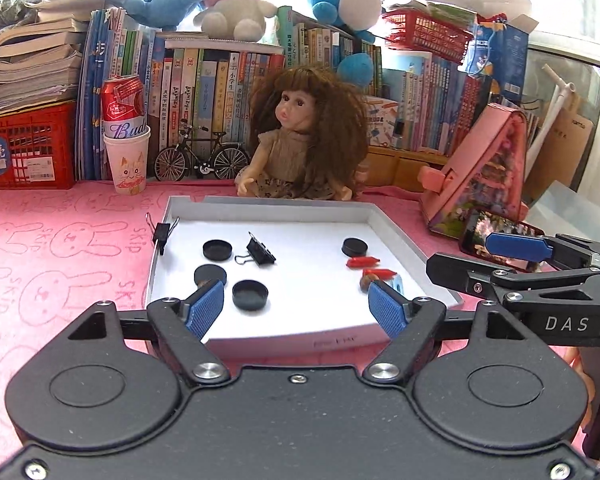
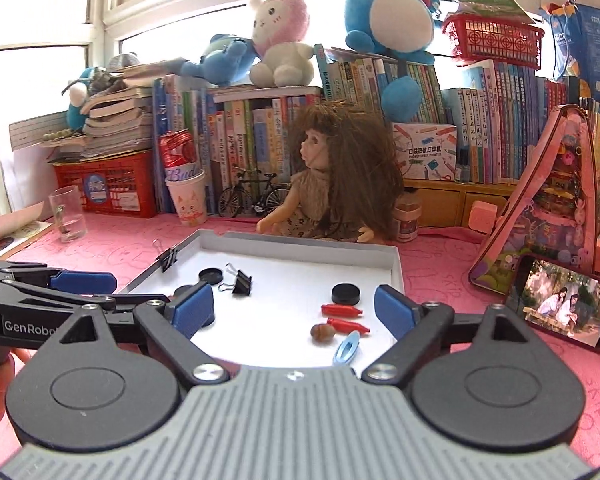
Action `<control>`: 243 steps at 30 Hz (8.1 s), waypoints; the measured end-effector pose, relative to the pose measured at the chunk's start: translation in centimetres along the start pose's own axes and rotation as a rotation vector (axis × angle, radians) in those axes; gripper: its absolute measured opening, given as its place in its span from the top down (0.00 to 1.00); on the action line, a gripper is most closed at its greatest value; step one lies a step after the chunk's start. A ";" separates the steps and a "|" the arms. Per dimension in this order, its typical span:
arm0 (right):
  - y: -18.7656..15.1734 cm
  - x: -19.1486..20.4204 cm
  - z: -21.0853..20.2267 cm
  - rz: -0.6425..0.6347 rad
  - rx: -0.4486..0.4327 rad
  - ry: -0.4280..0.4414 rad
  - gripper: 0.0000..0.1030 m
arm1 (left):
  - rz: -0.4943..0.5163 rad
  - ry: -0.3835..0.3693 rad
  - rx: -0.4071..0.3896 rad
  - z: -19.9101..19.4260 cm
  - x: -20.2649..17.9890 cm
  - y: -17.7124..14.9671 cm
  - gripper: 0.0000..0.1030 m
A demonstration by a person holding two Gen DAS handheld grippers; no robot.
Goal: Organize rigid objects
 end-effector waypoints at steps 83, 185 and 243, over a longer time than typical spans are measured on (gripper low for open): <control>-12.2 2.5 -8.2 -0.020 0.039 0.035 0.69 | 0.227 -0.164 0.039 -6.4 -6.2 -12.8 0.52; -10.3 1.6 -5.6 0.046 0.048 -0.058 0.80 | 0.125 -0.036 -0.017 -4.0 -4.2 -9.5 0.74; -4.9 -2.1 9.2 0.272 0.133 -0.050 0.80 | -0.082 0.072 0.053 12.3 1.6 -2.4 0.74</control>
Point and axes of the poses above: each gripper's, at about its wrist camera, not at the fingertips, and z roughly the way its jaws point, x to its left, y to its top, the point moved 10 cm from there along z, roughly the way its jaws point, and after that the axes turned 4 degrees about -x, right-handed, at the moved point
